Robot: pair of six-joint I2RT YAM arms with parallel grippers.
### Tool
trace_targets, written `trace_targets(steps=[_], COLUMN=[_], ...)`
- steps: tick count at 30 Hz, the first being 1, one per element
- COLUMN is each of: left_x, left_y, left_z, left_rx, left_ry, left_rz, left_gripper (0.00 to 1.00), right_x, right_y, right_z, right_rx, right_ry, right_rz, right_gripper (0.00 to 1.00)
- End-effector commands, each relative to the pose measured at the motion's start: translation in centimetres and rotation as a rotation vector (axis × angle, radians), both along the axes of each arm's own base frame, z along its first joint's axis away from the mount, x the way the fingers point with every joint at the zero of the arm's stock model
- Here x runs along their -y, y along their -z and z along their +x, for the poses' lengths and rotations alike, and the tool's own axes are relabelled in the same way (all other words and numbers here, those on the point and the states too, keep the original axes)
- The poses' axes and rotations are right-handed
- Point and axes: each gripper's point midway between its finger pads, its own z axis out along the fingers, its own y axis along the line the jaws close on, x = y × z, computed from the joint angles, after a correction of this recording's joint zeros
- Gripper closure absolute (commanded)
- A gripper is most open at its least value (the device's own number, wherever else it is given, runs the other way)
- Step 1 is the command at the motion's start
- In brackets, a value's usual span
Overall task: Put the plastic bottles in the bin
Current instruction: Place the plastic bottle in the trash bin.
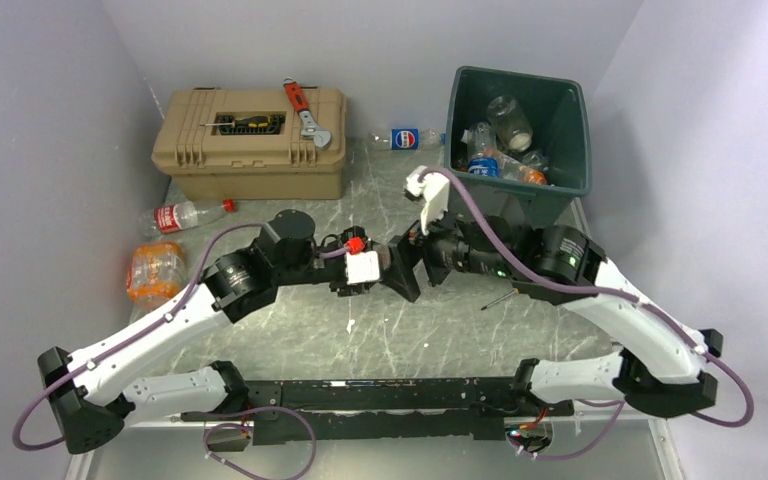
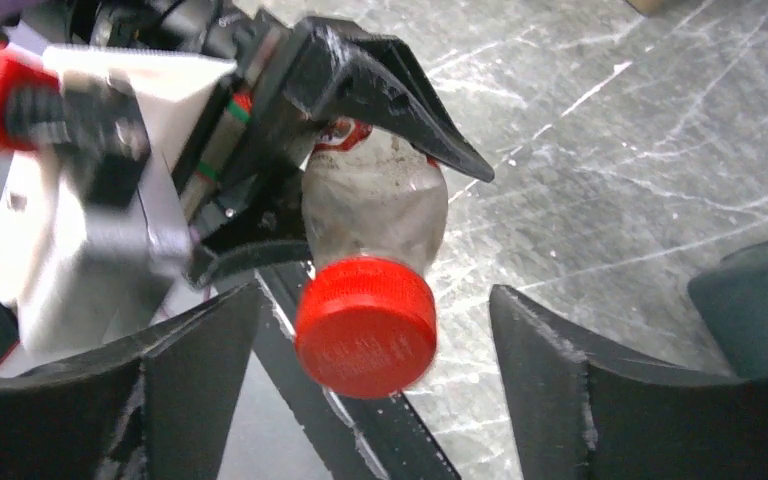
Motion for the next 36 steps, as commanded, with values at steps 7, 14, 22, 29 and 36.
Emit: trace_targets(steps=[7,14,22,29,36], left_x=[1.6,2.3,2.3,1.7,1.7], left_y=[-4.3,-4.3,-4.8,-5.4,-5.5], left_z=[-3.4,-3.8,-4.1,-3.8,-3.6], left_rx=[-0.212,-0.343,-0.369,-0.341,-0.337], left_ry=[0.066,0.052,0.058,0.020,0.016], left_rz=[-0.281,-0.303,-0.335,-0.366,-0.373], left_gripper=[1.00,1.00,1.00,1.00,0.47], right_x=[0.9,0.7,-1.2,-1.3,-1.1], right_y=[-7.4,-9.4,-9.4,-8.5,-8.8], right_z=[0.5,1.3,2.2,2.5,2.6], right_rx=[0.236,0.286,0.275,0.246,0.252], right_ry=[0.100,0.135,0.134,0.160,0.164], right_rz=[0.609,0.755,0.774,0.749,0.742], right_gripper=[0.00,0.05,0.22,0.17,0.83])
